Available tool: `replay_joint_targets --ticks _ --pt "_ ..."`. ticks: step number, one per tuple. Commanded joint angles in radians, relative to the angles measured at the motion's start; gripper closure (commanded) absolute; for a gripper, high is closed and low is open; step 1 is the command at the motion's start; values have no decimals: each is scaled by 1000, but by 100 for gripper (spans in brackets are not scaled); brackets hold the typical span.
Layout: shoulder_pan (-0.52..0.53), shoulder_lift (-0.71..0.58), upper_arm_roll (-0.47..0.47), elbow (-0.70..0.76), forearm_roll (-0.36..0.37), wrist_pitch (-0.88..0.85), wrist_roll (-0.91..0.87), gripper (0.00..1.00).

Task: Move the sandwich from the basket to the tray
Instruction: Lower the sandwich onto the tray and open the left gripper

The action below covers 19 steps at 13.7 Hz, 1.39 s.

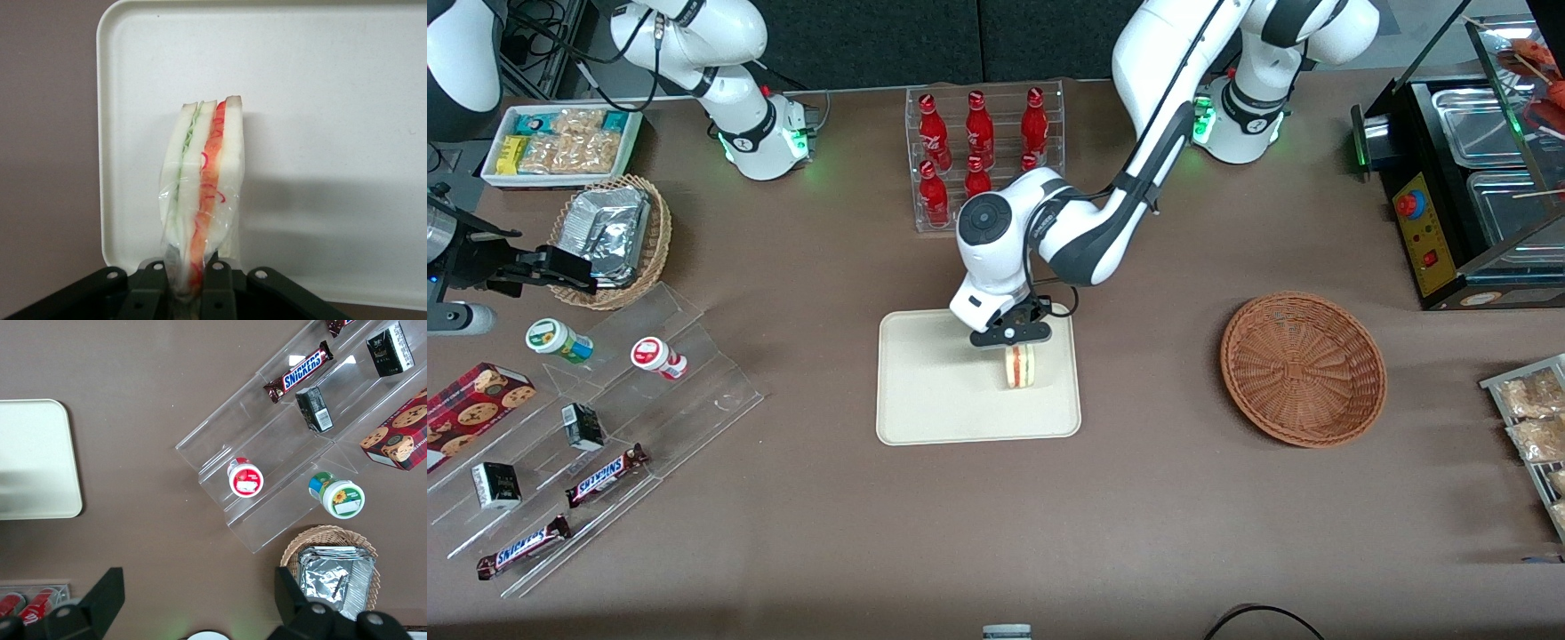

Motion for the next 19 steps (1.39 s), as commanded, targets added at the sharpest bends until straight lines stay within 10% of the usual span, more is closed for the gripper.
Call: replay_joint_targets --ticks 1,7,14,19 --pt "-17 52 12 77 17 -11 -20 89" --pt "-32 94 14 121 19 -11 -20 84" --pt "-31 89 17 124 20 -13 -21 1" --pt "-23 16 17 185 10 -135 -58 1"
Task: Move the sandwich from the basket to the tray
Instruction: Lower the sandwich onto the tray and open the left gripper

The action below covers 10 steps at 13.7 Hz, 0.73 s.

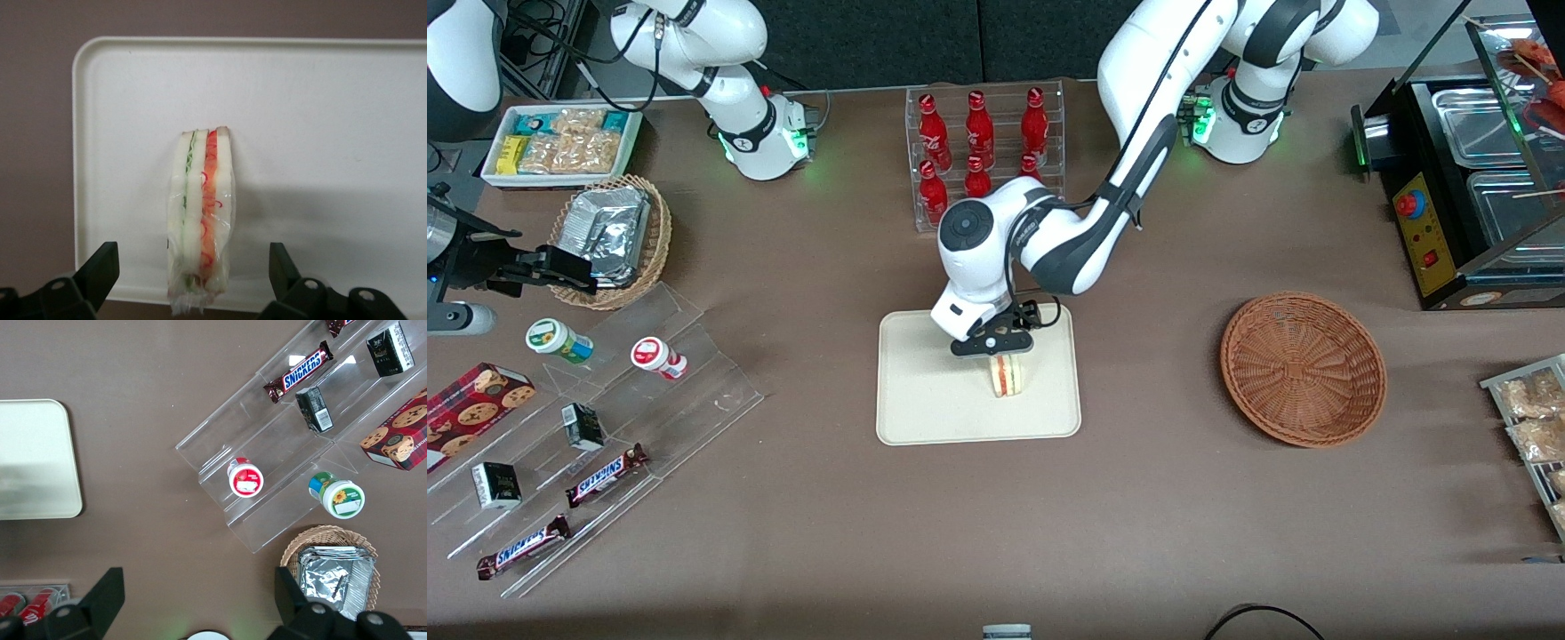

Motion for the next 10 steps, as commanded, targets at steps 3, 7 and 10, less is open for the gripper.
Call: replay_joint_targets --ticks 3,7,10 --pt "-1 -128 10 34 4 -168 -60 1" --pt "-1 -273 134 34 -72 -329 -44 1" --pt "-1 -362 223 33 -85 -426 -26 1"
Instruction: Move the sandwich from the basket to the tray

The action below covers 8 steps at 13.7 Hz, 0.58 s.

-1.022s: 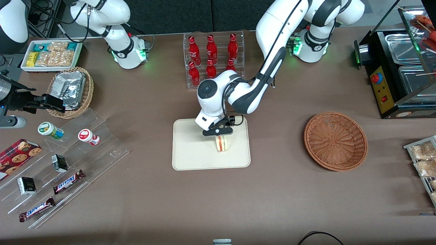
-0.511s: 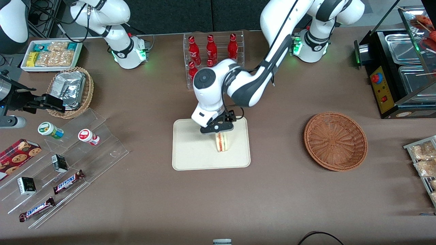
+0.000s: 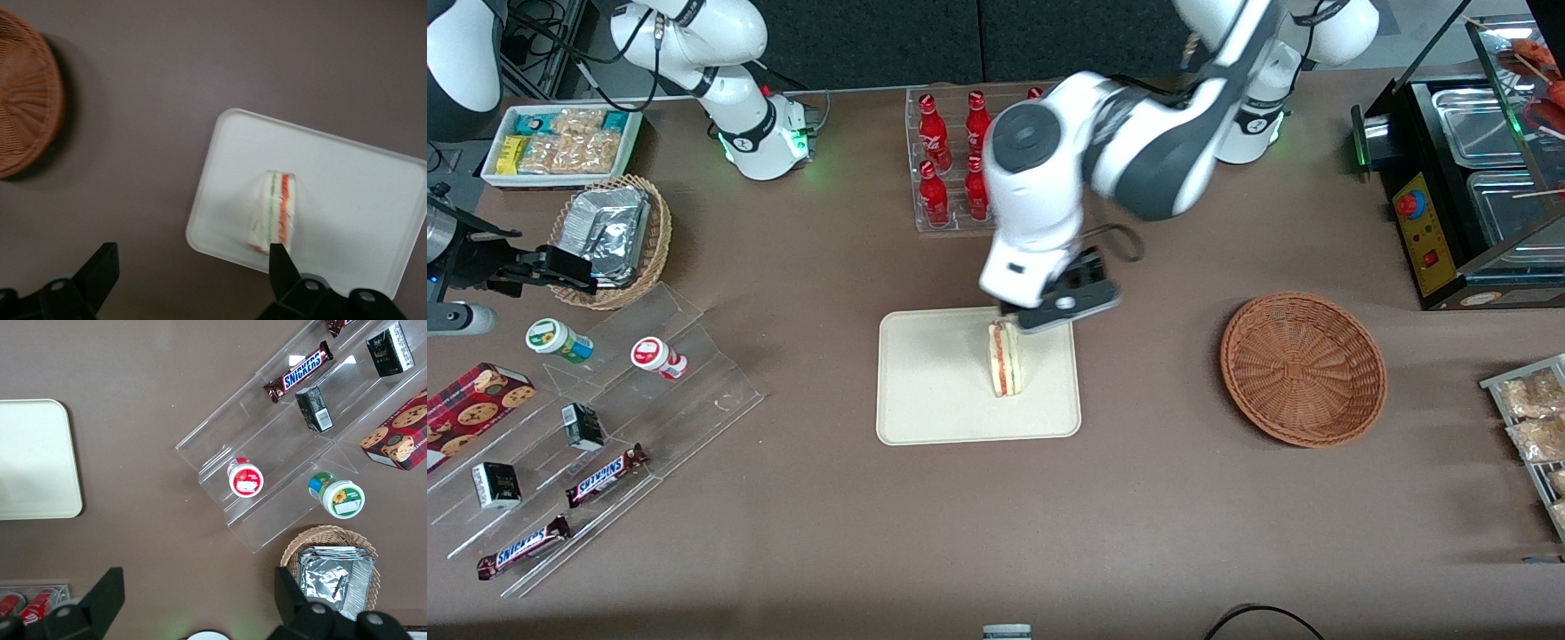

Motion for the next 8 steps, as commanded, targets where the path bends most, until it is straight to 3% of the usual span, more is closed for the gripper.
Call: replay_joint_targets --ticks 1,8 --pt "-8 -89 87 -26 -24 -79 53 1" --pt "-8 -214 337 -32 -67 -237 422 1"
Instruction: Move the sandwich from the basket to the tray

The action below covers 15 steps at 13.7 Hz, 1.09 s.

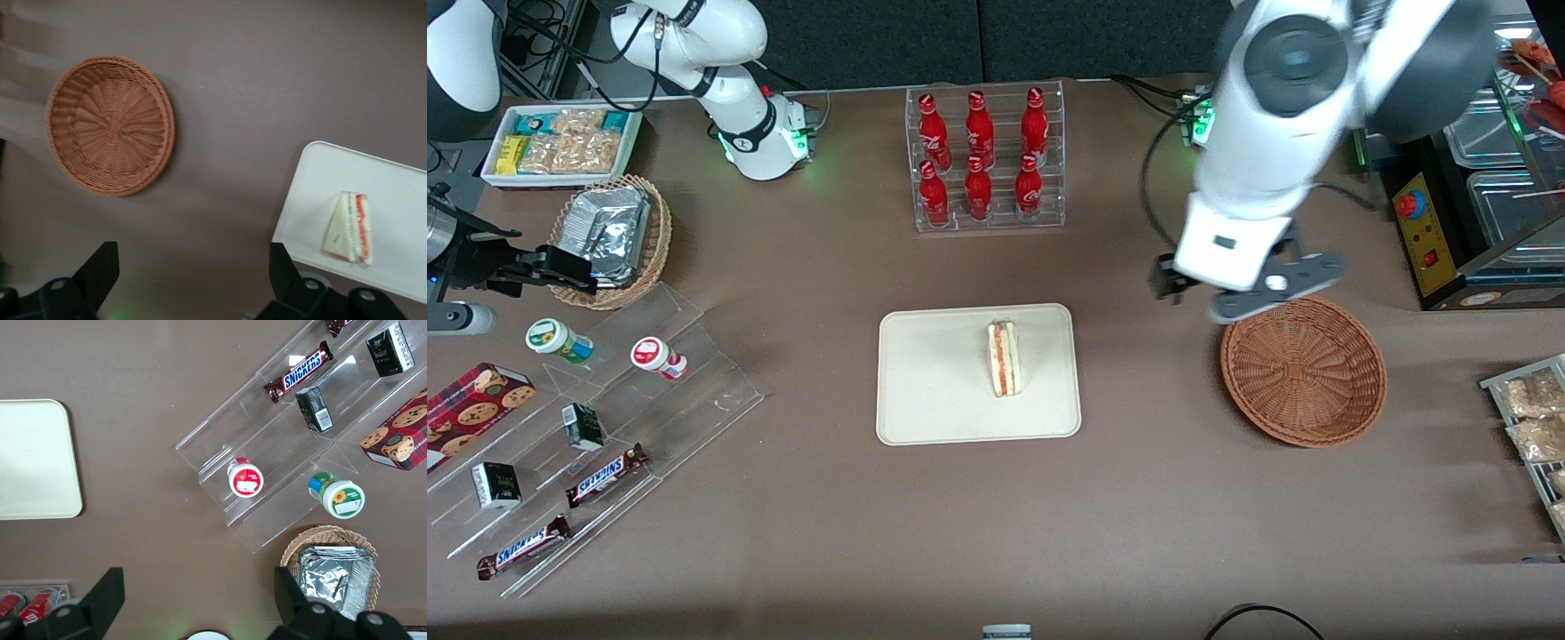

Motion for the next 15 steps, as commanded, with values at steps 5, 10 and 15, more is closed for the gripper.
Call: replay_joint_targets --ticks 5,10,15 --pt "-12 -90 228 -25 -52 -61 289 1" --pt "157 -98 263 -19 -100 -61 411 1" --pt "592 -126 -200 10 -134 -95 470 1"
